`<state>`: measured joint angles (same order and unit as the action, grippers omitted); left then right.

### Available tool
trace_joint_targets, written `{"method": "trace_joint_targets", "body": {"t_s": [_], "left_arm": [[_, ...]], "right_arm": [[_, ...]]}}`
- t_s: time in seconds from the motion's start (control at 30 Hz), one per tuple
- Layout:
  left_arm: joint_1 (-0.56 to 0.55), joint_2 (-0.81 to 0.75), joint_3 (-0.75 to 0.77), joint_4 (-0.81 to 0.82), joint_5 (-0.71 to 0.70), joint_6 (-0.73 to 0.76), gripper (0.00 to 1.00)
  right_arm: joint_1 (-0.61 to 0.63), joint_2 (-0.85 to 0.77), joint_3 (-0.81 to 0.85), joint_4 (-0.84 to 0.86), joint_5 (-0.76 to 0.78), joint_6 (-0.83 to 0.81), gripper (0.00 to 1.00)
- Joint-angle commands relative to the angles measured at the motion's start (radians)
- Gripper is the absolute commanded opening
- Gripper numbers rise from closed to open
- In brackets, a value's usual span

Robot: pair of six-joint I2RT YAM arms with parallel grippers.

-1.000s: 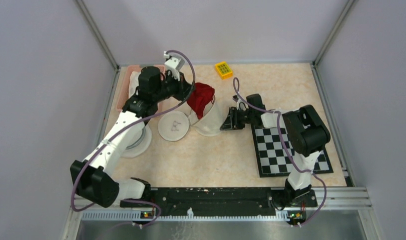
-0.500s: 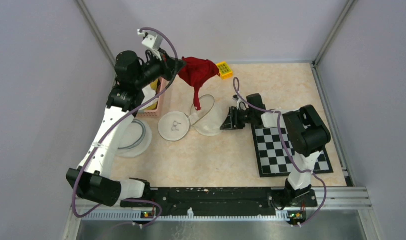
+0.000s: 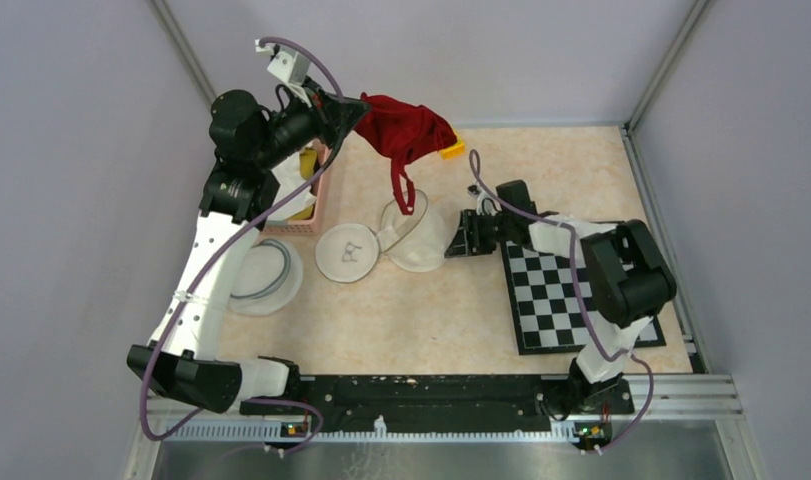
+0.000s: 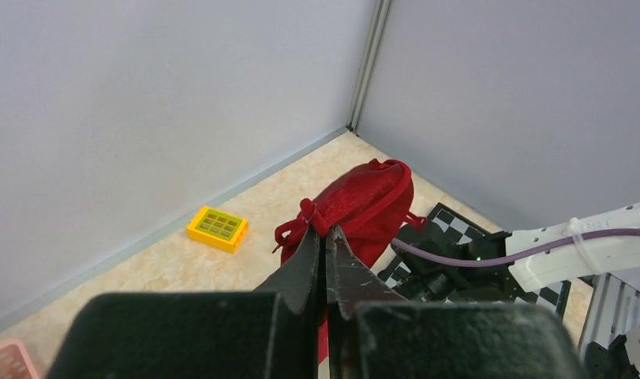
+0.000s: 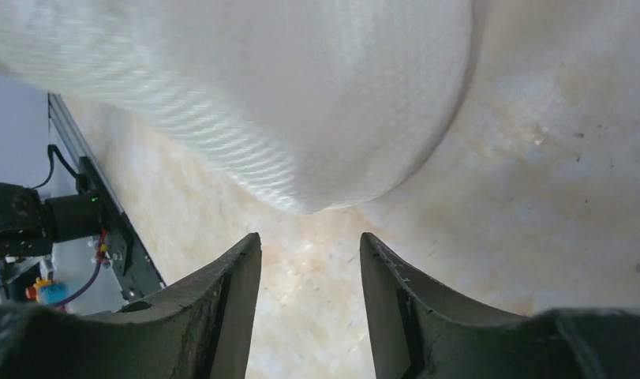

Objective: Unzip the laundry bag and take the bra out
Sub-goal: Pick up the bra from the laundry bag, then place the bra in the bin.

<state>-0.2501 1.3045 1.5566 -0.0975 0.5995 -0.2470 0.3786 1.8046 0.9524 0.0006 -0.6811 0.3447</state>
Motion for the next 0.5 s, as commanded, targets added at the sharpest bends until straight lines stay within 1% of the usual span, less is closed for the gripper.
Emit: {"method": "trace_joint_targets", "body": {"t_s": [0.0, 0.13, 0.27, 0.37, 0.47], "left_arm": [[0.005, -0.036, 0.012, 0.045, 0.031, -0.045, 0.0], [0.005, -0.04, 0.0, 0.047, 0.044, -0.072, 0.0], [0.005, -0.048, -0.034, 0.044, 0.029, -0.098, 0.0], [0.005, -0.058, -0.08, 0.061, 0.015, -0.153, 0.0], [0.005, -0.058, -0.125, 0.09, 0.029, -0.236, 0.0]], "right_arm": [[0.0, -0.203, 0.103, -0.108, -0.034, -0.081, 0.5], [-0.002, -0.342, 0.158, -0.19, -0.073, -0.139, 0.54], [-0.003, -0.469, 0.206, -0.247, -0.149, -0.184, 0.54], [-0.003, -0.543, 0.214, -0.217, -0.168, -0.154, 0.55], [-0.003, -0.567, 0.24, -0.176, -0.166, -0.078, 0.56]]}}
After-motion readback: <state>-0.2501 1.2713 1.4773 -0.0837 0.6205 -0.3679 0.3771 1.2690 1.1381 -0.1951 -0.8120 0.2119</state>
